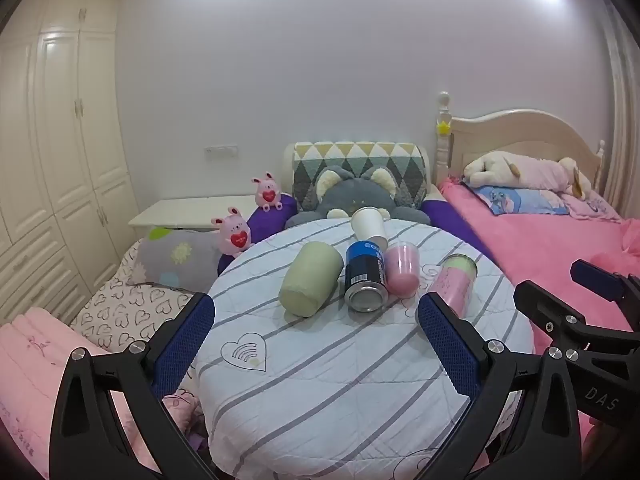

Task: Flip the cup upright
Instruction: 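Move the right tool toward the blue-and-black can lying on its side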

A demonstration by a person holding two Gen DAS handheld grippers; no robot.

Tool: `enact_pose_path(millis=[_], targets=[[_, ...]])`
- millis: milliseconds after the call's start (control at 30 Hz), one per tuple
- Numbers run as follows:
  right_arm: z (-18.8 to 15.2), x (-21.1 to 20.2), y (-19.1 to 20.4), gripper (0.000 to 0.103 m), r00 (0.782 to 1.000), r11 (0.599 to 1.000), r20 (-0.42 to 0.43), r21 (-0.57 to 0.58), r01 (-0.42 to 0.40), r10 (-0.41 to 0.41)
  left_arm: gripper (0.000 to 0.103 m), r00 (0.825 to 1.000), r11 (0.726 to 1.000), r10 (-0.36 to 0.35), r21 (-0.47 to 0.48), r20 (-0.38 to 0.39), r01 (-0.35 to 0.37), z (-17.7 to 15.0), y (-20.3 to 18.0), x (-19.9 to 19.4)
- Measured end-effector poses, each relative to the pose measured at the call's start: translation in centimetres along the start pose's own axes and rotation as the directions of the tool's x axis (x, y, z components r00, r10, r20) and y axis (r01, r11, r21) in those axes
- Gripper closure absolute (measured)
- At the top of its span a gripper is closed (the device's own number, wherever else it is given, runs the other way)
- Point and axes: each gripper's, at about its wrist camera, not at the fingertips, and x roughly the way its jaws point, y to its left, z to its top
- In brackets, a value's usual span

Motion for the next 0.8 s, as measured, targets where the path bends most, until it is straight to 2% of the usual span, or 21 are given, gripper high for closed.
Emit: enact_pose_path(millis=[600,800], targets=[[-0.1,0.8,0.1,0.016,1.0,1.0,-0.011,-0.002,-0.002,0.002,0.0,1.0,1.0,-0.005,-0.009,-0.016,0.004,-0.6,0.3,0.7],[-0.2,1.3,0.2,0.016,1.0,1.0,-0.016,-0.004,0.001,-0.001,0.0,1.0,1.0,-0.001,-0.024,-0.03,0.0,-1.4,1.0,2.2]])
